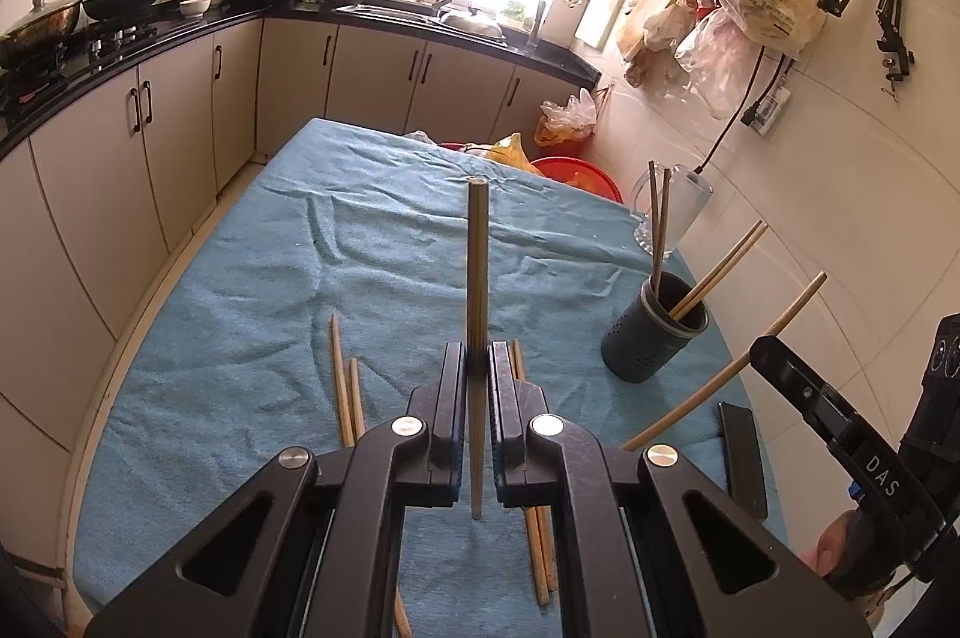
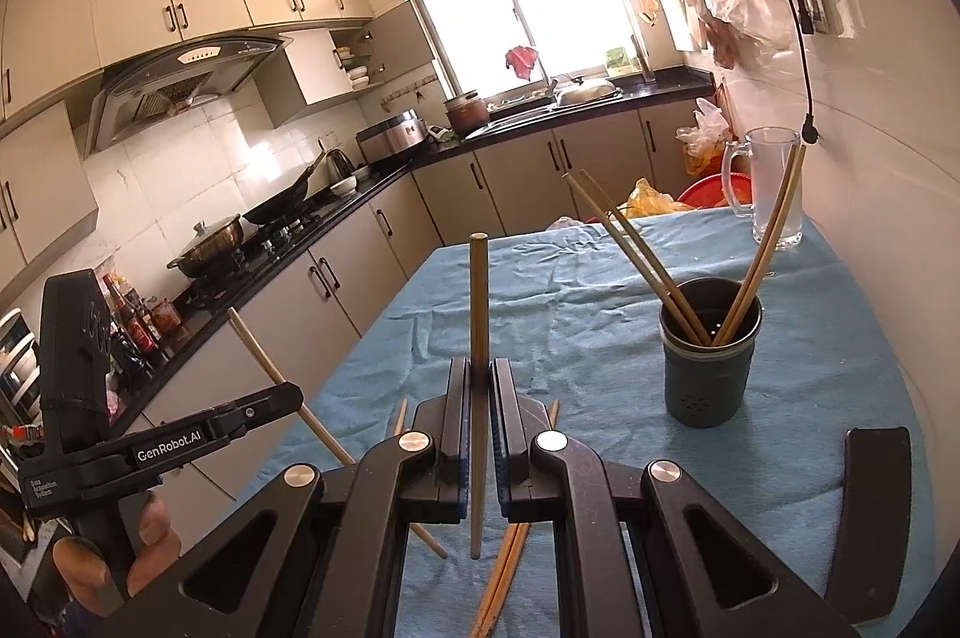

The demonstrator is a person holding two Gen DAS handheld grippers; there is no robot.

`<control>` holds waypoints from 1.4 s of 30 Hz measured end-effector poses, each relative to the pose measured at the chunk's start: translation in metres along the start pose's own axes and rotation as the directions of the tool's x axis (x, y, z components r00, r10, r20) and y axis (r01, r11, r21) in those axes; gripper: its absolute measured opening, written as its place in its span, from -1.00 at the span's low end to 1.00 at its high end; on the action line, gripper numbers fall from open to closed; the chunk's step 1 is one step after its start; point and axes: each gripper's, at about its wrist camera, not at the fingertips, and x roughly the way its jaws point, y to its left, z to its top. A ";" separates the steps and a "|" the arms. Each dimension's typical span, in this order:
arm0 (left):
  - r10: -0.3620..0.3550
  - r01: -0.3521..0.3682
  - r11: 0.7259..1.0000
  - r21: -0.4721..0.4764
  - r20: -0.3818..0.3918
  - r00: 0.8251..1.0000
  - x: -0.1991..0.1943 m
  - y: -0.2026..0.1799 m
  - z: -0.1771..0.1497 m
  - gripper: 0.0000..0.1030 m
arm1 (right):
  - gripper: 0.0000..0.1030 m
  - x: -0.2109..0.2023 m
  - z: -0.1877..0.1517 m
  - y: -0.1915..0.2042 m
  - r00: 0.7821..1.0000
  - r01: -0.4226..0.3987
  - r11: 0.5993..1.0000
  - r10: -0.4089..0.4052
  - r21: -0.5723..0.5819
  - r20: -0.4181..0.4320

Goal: Organize utensils
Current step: 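Lift the left tool's chopstick upright toward the holder while the right tool carries its own, then lower the chopstick into the holder and open the left tool while the right tool releases its own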

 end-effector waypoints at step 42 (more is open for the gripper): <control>-0.144 0.138 0.980 0.142 0.027 0.989 0.013 -0.118 0.076 -0.87 | -0.87 -0.092 0.072 -0.092 0.958 0.131 0.979 -0.166 0.158 0.234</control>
